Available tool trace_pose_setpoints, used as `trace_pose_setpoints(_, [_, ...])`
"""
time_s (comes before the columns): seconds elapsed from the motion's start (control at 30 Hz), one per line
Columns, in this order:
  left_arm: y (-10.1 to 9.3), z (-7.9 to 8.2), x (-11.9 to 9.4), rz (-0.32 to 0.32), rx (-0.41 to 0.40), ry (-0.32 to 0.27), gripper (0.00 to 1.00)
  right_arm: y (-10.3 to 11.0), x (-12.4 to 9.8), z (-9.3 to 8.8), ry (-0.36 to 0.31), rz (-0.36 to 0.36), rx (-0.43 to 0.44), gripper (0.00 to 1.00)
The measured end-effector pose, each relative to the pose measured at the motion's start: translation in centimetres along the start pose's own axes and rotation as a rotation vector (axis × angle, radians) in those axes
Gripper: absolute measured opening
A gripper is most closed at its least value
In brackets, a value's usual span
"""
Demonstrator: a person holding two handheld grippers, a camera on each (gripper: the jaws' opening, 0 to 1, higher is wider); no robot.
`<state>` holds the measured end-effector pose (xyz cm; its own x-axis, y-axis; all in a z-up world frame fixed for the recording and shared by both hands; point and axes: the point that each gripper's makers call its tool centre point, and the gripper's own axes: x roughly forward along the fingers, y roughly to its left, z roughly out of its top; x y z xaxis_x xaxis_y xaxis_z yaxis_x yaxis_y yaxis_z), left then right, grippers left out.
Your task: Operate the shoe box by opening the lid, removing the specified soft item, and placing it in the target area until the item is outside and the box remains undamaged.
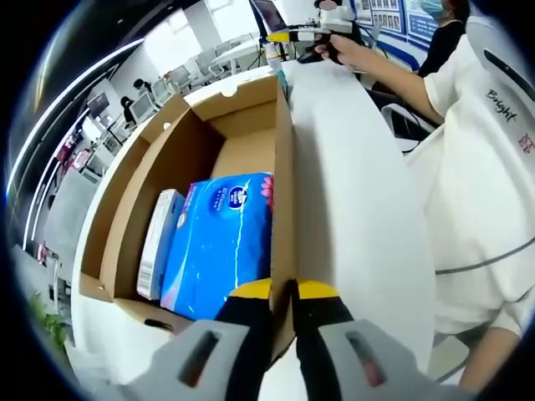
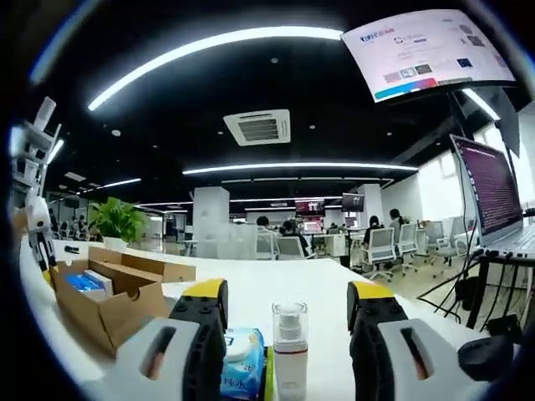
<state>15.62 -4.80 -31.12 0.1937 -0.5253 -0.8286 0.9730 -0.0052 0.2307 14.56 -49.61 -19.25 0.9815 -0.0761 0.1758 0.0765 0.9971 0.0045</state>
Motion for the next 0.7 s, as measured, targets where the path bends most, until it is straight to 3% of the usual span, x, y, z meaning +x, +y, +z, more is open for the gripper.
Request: trace_pose_setpoints(0.7, [0.0,-0.1,0.0,-0.004,0.0,0.002,0.07,1.2,-0.2,2.0,-0.035,0.02,-0.03,0.57])
